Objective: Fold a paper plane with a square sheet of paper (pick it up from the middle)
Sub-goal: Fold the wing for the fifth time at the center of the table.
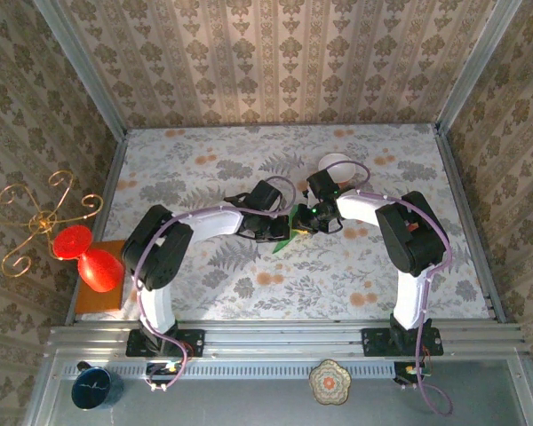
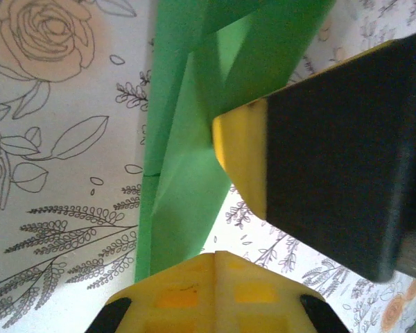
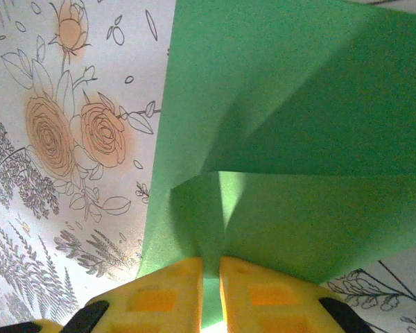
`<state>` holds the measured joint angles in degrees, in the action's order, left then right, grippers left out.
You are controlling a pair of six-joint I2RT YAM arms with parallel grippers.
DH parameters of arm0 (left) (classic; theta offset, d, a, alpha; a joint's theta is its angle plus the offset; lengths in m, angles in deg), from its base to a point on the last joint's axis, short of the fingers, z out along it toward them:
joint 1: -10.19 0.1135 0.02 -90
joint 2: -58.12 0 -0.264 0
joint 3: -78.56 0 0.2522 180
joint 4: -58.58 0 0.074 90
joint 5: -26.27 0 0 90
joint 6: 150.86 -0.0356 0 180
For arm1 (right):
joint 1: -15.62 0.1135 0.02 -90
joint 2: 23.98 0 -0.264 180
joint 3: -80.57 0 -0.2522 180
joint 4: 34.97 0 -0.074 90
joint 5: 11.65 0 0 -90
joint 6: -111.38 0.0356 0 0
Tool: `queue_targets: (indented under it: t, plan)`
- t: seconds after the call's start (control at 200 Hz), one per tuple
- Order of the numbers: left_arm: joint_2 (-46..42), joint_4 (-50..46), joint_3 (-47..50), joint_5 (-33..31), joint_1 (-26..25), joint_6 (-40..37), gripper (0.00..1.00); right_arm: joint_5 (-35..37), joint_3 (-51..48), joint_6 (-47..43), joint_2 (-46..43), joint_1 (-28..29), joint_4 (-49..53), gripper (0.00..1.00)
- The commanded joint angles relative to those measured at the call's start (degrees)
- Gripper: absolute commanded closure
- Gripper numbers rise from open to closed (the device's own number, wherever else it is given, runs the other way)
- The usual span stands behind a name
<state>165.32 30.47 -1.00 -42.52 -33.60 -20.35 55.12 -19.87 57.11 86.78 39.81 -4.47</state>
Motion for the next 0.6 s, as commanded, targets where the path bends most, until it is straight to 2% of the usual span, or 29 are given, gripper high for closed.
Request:
queue_targets:
  t: [0.0,0.595]
  plan:
    - [0.8,-1.8,-1.6,1.1,0.0,0.7,0.96,-0.2,-1.4,-0.8,-0.1,0.0,-0.7,0.80]
    - [1.6,-1.6,0.5,0.2,0.1,1.1,0.97,-5.3,-3.0,0.0,-2.6,-0.7,-6.0,0.77]
